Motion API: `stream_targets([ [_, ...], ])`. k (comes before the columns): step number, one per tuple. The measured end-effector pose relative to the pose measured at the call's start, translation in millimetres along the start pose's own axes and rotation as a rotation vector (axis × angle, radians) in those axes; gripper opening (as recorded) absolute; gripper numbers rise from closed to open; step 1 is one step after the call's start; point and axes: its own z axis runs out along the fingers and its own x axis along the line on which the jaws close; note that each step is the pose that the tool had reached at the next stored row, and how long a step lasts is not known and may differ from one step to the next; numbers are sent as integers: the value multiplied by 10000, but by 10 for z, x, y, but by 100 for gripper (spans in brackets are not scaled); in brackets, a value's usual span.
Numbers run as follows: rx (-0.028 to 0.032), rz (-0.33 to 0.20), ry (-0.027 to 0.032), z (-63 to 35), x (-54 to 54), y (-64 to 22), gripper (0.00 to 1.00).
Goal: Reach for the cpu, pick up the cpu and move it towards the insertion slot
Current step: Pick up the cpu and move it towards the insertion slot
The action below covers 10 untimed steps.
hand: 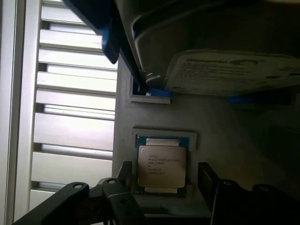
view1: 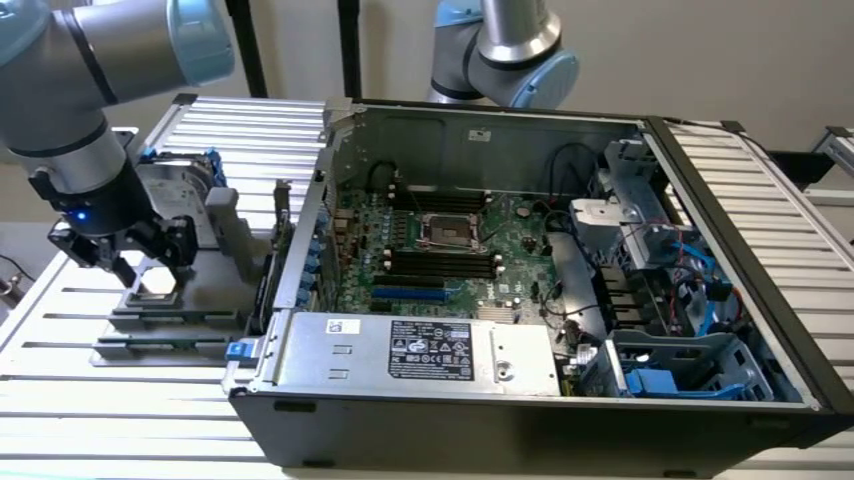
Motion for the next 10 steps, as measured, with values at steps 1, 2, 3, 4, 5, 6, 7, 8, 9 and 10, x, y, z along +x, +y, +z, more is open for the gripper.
stream_targets([
  [1,0,1,2,5,0,0,67],
  [2,-2,0,2,12,-1,-1,67],
  [3,-2,-1,6,18,-1,-1,67],
  [4,-2,0,8,23,-1,-1,67],
  [5,-2,0,13,26,-1,-1,67],
  [6,-2,1,17,29,-1,-1,67],
  [7,-3,1,21,32,-2,0,67],
  [8,-4,3,24,35,-2,2,67],
  [9,-5,5,28,37,-1,5,67],
  [10,-5,10,34,39,2,8,67],
])
